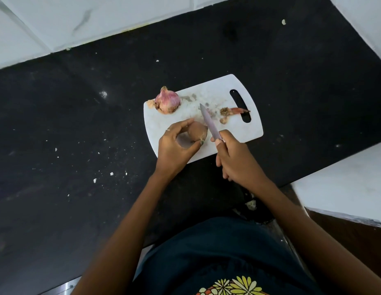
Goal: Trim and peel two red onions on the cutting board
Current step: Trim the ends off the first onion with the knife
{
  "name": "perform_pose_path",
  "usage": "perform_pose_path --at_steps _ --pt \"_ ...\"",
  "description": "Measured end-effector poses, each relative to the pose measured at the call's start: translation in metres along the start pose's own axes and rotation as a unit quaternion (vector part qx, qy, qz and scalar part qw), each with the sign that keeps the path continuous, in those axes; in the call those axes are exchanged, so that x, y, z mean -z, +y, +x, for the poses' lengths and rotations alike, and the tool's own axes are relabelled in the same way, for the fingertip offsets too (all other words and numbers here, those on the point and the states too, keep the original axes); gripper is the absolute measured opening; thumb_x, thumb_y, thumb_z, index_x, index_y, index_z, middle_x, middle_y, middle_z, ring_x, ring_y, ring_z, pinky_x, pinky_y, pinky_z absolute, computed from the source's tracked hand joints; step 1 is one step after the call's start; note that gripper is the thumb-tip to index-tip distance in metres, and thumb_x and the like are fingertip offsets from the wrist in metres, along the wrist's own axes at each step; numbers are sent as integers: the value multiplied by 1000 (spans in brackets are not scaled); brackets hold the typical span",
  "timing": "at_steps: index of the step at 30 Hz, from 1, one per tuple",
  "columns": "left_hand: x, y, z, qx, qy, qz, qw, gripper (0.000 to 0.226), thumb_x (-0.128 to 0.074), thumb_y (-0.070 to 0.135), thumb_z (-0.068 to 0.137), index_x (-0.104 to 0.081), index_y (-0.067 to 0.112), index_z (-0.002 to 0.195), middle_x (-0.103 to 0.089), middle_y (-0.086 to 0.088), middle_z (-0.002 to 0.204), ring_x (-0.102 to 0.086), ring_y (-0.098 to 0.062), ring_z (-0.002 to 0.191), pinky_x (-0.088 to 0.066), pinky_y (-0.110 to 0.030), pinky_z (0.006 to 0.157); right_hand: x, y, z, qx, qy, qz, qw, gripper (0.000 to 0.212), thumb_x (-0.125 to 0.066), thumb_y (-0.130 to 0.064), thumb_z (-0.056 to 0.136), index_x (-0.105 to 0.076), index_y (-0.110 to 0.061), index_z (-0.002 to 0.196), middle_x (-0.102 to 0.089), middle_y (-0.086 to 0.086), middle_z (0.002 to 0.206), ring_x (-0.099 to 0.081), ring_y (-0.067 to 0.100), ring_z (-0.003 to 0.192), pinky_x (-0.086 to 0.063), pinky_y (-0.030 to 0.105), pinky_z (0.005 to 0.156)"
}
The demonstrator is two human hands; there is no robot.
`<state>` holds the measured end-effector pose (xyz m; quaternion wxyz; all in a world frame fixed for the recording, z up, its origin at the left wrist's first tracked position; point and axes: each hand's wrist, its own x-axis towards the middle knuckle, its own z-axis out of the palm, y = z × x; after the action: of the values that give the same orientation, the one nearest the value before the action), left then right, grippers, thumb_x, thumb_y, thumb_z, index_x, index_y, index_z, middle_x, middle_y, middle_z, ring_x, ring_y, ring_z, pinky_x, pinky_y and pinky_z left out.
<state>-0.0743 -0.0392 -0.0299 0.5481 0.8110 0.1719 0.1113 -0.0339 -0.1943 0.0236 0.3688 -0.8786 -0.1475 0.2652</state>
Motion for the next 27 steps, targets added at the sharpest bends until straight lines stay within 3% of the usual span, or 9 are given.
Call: perform_pose_path --at_steps 3,6,9,12,14,17,23,27 --pt "-1 3 0 -4 7 12 1000 53 -81 16 73 -62 12 123 -63 2 115 -61 -5 103 -48 -18 93 -4 -3 -1 12 1 -71 997 22 -31 -28 103 -45 -13 109 -62 11 78 -59 25 64 -53 50 63" --pt "-2 5 2 -2 2 21 1000 53 -81 18 73 -63 11 123 -61 4 113 -61 -8 105 -53 -27 93 -4 -6 -1 1 9 -125 992 24 -31 -26 103 -45 -11 116 -66 12 98 -63 30 85 -52 48 73" --pt "-5 5 4 -15 4 30 999 53 -78 22 71 -65 11 121 -59 9 109 -61 -13 108 -55 -41 90 -3 -6 -2 -5 13 -166 986 19 -33 -21 103 -43 -10 115 -64 14 98 -61 34 89 -48 43 68" --pt "-8 5 5 -29 21 44 998 50 -81 16 70 -66 10 118 -59 9 105 -61 -15 105 -53 -39 91 -3 -9 -2 -26 5 -208 978 20 -36 -10 100 -42 -10 119 -63 15 108 -60 35 97 -38 37 66" --pt "-10 5 6 -27 28 40 998 50 -82 15 69 -67 11 116 -59 9 105 -62 -14 103 -53 -38 91 -3 -13 0 -40 -4 -231 972 25 -37 -4 96 -42 -8 121 -62 15 116 -59 36 101 -38 37 67" --pt "-11 5 7 -18 25 25 999 50 -80 17 67 -68 13 116 -60 12 106 -62 -12 104 -55 -39 90 -2 -16 7 -53 -15 -232 971 27 -39 -1 93 -44 -6 119 -61 18 110 -59 36 100 -40 37 68" --pt "-9 4 10 -19 31 50 998 50 -82 14 71 -66 11 117 -60 5 107 -61 -10 97 -47 -15 90 3 -11 7 -50 -30 -194 979 24 -40 -2 93 -49 -9 115 -62 9 115 -60 29 97 -45 36 71" --pt "-9 4 12 -16 25 46 998 50 -82 15 71 -66 12 118 -60 4 107 -61 -11 98 -46 -12 89 4 -15 8 -53 -39 -203 977 25 -40 -1 92 -46 -8 115 -62 11 114 -60 30 96 -47 38 72"
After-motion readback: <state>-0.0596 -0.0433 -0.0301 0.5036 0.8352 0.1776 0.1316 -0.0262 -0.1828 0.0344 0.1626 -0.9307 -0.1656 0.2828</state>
